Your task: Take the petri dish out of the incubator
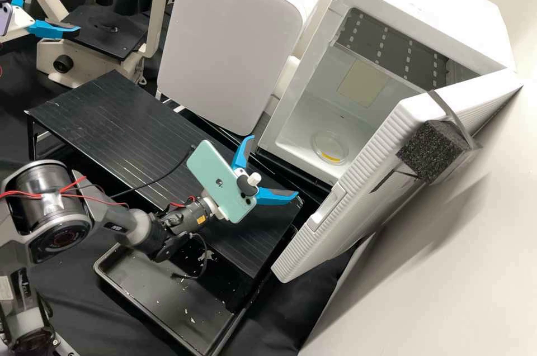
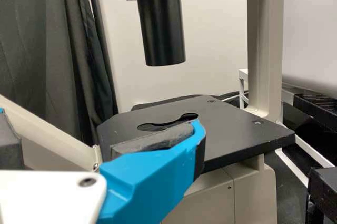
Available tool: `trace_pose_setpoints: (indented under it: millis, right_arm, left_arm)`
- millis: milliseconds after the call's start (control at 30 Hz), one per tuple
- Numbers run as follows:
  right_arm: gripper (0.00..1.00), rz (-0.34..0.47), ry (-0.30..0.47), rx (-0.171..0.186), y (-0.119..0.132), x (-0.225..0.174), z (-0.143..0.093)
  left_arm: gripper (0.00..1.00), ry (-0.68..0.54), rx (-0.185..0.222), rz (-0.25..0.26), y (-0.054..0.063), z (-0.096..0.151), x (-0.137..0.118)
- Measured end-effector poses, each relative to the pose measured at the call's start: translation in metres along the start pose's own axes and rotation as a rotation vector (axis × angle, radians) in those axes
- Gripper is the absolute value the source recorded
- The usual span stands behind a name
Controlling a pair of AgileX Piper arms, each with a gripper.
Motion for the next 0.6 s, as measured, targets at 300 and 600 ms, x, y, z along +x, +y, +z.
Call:
trace_pose_setpoints:
  millis: [300, 600]
  right_arm:
    - [1.00, 0.039, 0.005, -0.035, 0.017, 0.038, -0.002]
    - [1.00, 0.047, -0.036, -0.098, 0.022, 0.084, -0.002]
  left_arm:
    - [1.00, 0.000, 0.000, 0.000, 0.000, 0.000, 0.000]
    - [1.00, 0.000, 0.000, 0.000, 0.000, 0.000, 0.000]
